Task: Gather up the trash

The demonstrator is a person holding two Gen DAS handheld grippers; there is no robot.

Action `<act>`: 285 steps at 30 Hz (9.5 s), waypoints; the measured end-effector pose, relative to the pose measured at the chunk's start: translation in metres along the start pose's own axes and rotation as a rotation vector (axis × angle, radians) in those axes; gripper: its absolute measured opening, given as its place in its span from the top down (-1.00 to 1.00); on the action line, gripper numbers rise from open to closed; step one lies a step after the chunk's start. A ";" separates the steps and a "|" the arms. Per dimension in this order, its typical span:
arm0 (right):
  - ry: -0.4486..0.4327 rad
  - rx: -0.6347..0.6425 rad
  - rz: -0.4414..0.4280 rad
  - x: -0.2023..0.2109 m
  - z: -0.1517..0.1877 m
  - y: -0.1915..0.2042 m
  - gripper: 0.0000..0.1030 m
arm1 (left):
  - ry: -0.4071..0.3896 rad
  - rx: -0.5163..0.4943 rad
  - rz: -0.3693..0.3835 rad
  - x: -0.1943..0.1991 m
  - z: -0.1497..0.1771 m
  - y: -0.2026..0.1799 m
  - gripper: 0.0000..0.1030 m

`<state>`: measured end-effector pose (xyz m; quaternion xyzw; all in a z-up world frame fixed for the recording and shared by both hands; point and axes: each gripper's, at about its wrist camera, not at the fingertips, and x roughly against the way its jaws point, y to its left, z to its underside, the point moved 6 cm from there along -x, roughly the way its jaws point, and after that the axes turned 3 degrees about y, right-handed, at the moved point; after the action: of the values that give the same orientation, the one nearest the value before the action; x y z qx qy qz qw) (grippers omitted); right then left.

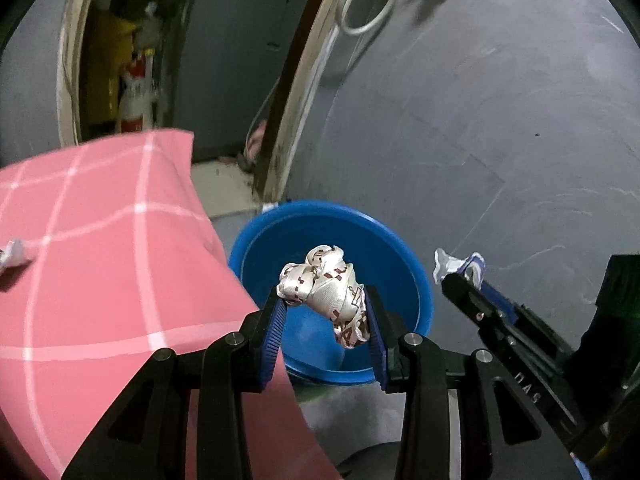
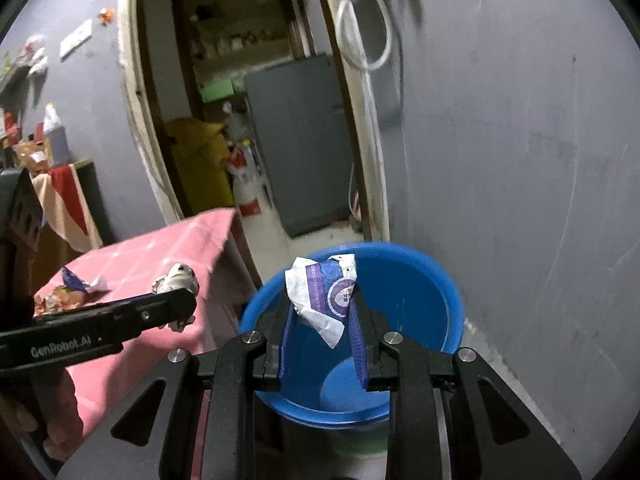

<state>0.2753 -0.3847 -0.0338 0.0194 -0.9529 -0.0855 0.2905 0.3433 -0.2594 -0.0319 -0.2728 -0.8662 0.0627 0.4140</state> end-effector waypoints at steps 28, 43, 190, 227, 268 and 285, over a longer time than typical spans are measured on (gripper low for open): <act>-0.181 0.026 -0.014 0.046 -0.035 0.029 -0.63 | -0.256 0.058 -0.053 0.100 0.002 0.031 -0.60; -0.448 0.162 -0.174 0.116 -0.040 0.132 -1.00 | -0.596 -0.018 -0.269 0.237 0.037 0.061 -0.94; -0.091 0.496 -0.304 0.008 -0.012 0.237 0.60 | -0.413 0.259 -0.274 0.228 0.091 0.181 0.55; 0.228 0.325 -0.442 -0.042 0.035 0.222 0.55 | -0.178 0.349 -0.291 0.207 0.137 0.186 0.55; 0.025 0.507 -0.342 0.008 0.034 0.227 0.28 | -0.215 0.352 -0.300 0.213 0.139 0.183 0.55; 0.211 0.550 -0.269 -0.031 0.060 0.252 0.52 | -0.264 0.335 -0.298 0.219 0.125 0.184 0.55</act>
<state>0.2708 -0.1248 -0.0564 0.2317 -0.8937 0.1400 0.3578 0.2152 0.0255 -0.0252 -0.0590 -0.9208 0.1787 0.3417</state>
